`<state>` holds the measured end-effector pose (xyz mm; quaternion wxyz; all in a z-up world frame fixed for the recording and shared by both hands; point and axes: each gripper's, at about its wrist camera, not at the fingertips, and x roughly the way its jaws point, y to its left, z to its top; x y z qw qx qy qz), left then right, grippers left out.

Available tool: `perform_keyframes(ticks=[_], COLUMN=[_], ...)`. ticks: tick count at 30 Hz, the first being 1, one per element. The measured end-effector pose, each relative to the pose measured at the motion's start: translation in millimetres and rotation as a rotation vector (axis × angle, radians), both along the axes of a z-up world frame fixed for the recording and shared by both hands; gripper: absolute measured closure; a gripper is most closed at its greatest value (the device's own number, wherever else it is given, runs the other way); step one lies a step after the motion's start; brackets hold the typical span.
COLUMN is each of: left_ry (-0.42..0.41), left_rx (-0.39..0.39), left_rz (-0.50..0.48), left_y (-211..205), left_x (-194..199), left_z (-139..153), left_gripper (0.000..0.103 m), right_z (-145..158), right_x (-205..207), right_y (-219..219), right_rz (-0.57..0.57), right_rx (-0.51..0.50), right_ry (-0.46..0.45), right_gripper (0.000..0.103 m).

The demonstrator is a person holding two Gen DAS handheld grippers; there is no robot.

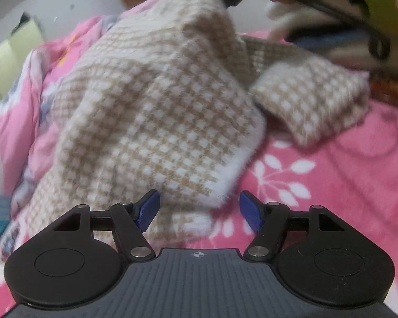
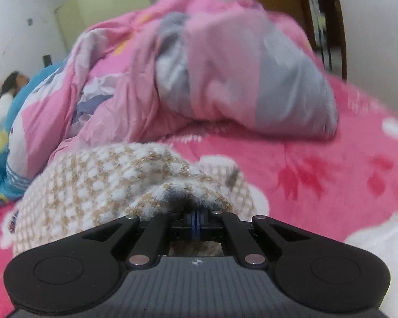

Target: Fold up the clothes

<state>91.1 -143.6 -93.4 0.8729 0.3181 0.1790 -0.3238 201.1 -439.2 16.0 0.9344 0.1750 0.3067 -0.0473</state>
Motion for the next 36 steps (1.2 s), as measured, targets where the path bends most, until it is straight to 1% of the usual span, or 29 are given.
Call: perform_keyframes(ticks=[1, 2, 3, 4, 5, 7, 8, 10, 12, 13, 14, 15, 17, 21, 22, 24, 26, 27, 28, 29, 30, 32, 33, 35, 36], left_ry=[0.001, 0.002, 0.011, 0.021, 0.03, 0.041, 0.027, -0.012, -0.056, -0.065, -0.072, -0.072, -0.057, -0.046, -0.042, -0.042, -0.04, -0.038, -0.036, -0.034, -0.032, -0.021, -0.011, 0.007, 0.004], left_rx=[-0.009, -0.017, -0.033, -0.047, -0.061, -0.09, -0.101, -0.123, -0.145, -0.156, -0.166, -0.174, -0.187, -0.212, -0.219, -0.229, -0.24, -0.245, -0.253, -0.262, -0.274, -0.311, -0.339, -0.397, -0.42], left_rz=[0.005, 0.011, 0.026, 0.039, 0.052, 0.07, 0.07, 0.066, 0.06, 0.062, 0.064, 0.069, 0.081, 0.107, 0.114, 0.128, 0.147, 0.157, 0.169, 0.18, 0.193, 0.216, 0.223, 0.233, 0.235], left_y=[0.7, 1.3, 3.7, 6.6, 9.6, 14.8, 14.8, 15.3, 17.4, 18.3, 19.2, 18.8, 19.3, 25.4, 26.3, 29.5, 33.7, 35.9, 39.5, 43.4, 47.9, 57.4, 63.6, 76.8, 82.7], left_x=[1.9, 3.8, 6.5, 8.9, 11.1, 14.1, 12.9, 8.2, 1.8, 0.6, -0.4, 0.6, 1.5, 0.8, -0.2, -0.4, 0.6, 1.2, 0.5, -0.5, -2.8, -10.6, -15.4, -26.2, -31.9], left_z=[-0.7, -1.4, -1.4, -1.2, -1.0, -1.3, -0.4, 2.7, 6.4, 8.1, 9.8, 11.4, 14.1, 15.2, 13.9, 14.7, 17.0, 18.2, 19.4, 20.5, 22.5, 27.3, 30.4, 37.5, 40.6], left_gripper=[0.037, 0.039, 0.047, 0.053, 0.055, 0.061, 0.064, 0.067, 0.067, 0.067, 0.067, 0.067, 0.067, 0.067, 0.067, 0.067, 0.067, 0.066, 0.065, 0.065, 0.065, 0.061, 0.056, 0.052, 0.047], right_z=[-0.1, 0.7, 4.3, 8.7, 13.1, 24.3, 30.1, 38.7, 36.6, 34.9, 33.2, 31.5, 17.8, -18.2, -27.9, -43.7, -46.7, -47.4, -48.2, -48.9, -42.8, -26.3, -17.0, 4.8, 14.5], right_x=[-5.3, -11.6, -23.1, -36.1, -49.0, -75.6, -88.9, -120.9, -136.5, -143.3, -150.1, -156.8, -149.7, -100.8, -86.0, -62.5, -54.0, -50.6, -47.2, -43.9, -45.3, -50.6, -53.1, -56.3, -57.1], right_y=[3.6, 8.1, 14.8, 22.2, 29.5, 41.6, 47.5, 56.2, 67.4, 73.2, 78.9, 84.7, 100.3, 116.4, 117.9, 117.4, 119.3, 120.3, 121.4, 122.5, 123.8, 126.3, 127.5, 130.8, 132.2], right_rz=[0.006, 0.015, 0.024, 0.033, 0.043, 0.058, 0.066, 0.088, 0.165, 0.206, 0.248, 0.29, 0.336, 0.33, 0.318, 0.312, 0.335, 0.348, 0.361, 0.374, 0.395, 0.442, 0.463, 0.501, 0.516], right_rx=[-0.01, -0.025, -0.054, -0.088, -0.122, -0.16, -0.178, -0.158, -0.104, -0.075, -0.046, -0.017, 0.004, 0.038, 0.057, 0.133, 0.231, 0.281, 0.33, 0.38, 0.423, 0.5, 0.531, 0.576, 0.593], right_ry=[0.004, 0.006, -0.004, -0.018, -0.032, -0.066, -0.084, -0.123, -0.122, -0.118, -0.115, -0.112, -0.071, 0.028, 0.057, 0.102, 0.114, 0.117, 0.121, 0.125, 0.108, 0.06, 0.034, -0.024, -0.048], right_gripper=[0.103, 0.099, 0.097, 0.093, 0.085, 0.079, 0.072, 0.065, 0.06, 0.055, 0.046, 0.043, 0.041, 0.041, 0.041, 0.045, 0.075, 0.079, 0.087, 0.088, 0.088, 0.089, 0.089, 0.089, 0.089])
